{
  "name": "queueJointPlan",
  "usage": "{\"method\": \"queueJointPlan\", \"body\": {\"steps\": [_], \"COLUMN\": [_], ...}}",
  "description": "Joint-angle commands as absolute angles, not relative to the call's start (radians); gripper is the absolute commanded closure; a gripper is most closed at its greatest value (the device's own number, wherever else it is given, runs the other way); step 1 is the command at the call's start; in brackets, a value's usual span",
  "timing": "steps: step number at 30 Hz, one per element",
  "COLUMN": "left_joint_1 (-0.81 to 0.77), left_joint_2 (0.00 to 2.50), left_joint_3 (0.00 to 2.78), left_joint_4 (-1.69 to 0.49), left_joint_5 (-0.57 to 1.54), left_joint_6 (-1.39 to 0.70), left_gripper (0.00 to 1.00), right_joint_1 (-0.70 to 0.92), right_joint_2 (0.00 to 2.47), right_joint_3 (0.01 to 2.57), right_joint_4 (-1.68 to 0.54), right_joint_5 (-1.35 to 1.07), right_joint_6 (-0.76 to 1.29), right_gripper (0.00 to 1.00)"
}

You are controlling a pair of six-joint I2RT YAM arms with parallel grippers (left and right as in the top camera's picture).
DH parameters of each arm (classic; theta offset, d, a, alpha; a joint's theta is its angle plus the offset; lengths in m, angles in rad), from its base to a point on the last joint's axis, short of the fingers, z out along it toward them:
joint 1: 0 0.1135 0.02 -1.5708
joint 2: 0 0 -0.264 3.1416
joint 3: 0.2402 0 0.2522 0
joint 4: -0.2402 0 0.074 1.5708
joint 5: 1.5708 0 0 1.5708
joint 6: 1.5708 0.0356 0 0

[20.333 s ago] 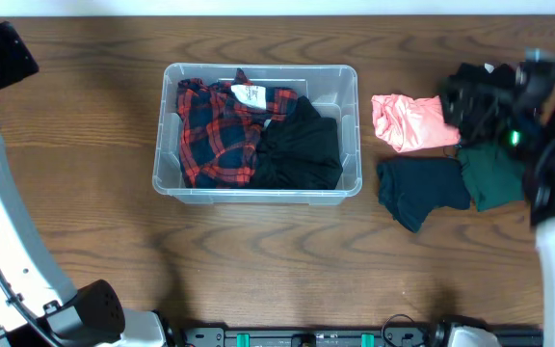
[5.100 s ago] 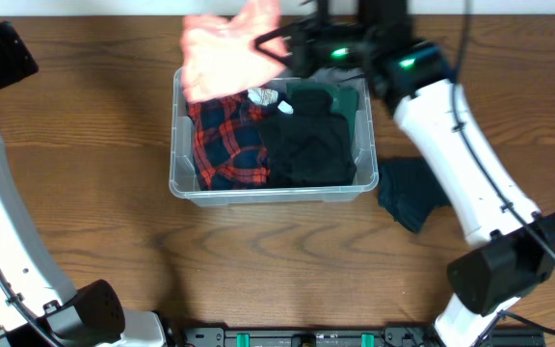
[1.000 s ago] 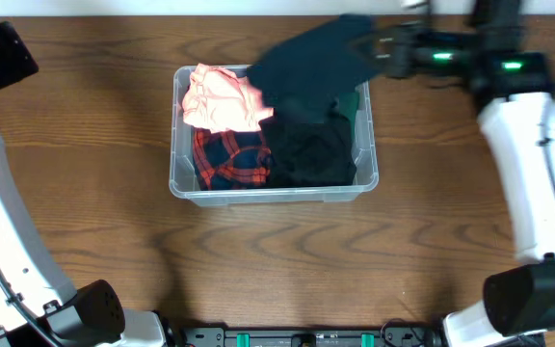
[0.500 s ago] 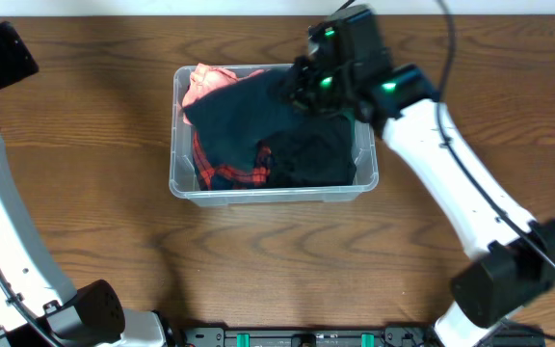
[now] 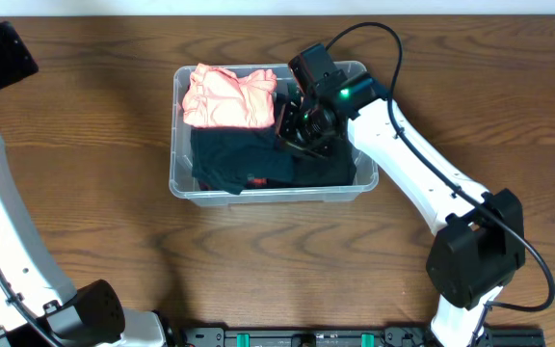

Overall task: Pack container
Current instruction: 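Carry the dark teal garment into the bin and release it, then press and tuck the clothes down inside the bin with the right gripper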

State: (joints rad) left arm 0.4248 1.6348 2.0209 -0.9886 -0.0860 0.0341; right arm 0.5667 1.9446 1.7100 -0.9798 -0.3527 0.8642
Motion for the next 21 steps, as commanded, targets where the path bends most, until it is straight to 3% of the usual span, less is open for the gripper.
{"method": "queueJointPlan", "body": {"steps": [1, 6, 10, 12, 16, 21], "left_joint_1": [0.429, 0.429, 0.429, 0.429, 0.429, 0.429], "left_joint_2": [1.642, 1.642, 1.642, 1.642, 1.642, 1.642], "left_joint_3": [2.016, 2.016, 2.016, 2.016, 2.016, 2.016], "left_joint_4": [-0.991, -0.991, -0.991, -0.991, -0.991, -0.991], "left_joint_5": [-0.098, -0.098, -0.098, -0.098, -0.098, -0.098], "left_joint_6": [0.041, 0.041, 0.041, 0.041, 0.041, 0.041], "left_gripper": [0.02, 0.02, 0.02, 0.02, 0.02, 0.02], "right_joint_1": [0.585, 0.582, 0.582, 0.584, 0.598, 0.62], "right_joint_2": [1.932, 1.888, 1.834, 1.816, 1.814, 1.818], "right_joint_3": [1.714, 1.723, 1.737, 1.738, 1.738, 1.738], "right_joint_4": [-0.955, -0.748, -0.638, -0.617, -0.632, -0.75], "right_joint_5": [-0.29, -0.352, -0.352, -0.352, -0.379, -0.255], "right_joint_6": [0.752, 0.638, 0.507, 0.448, 0.334, 0.326], "right_gripper": [0.52, 0.53, 0.85, 0.91, 0.97, 0.94]}}
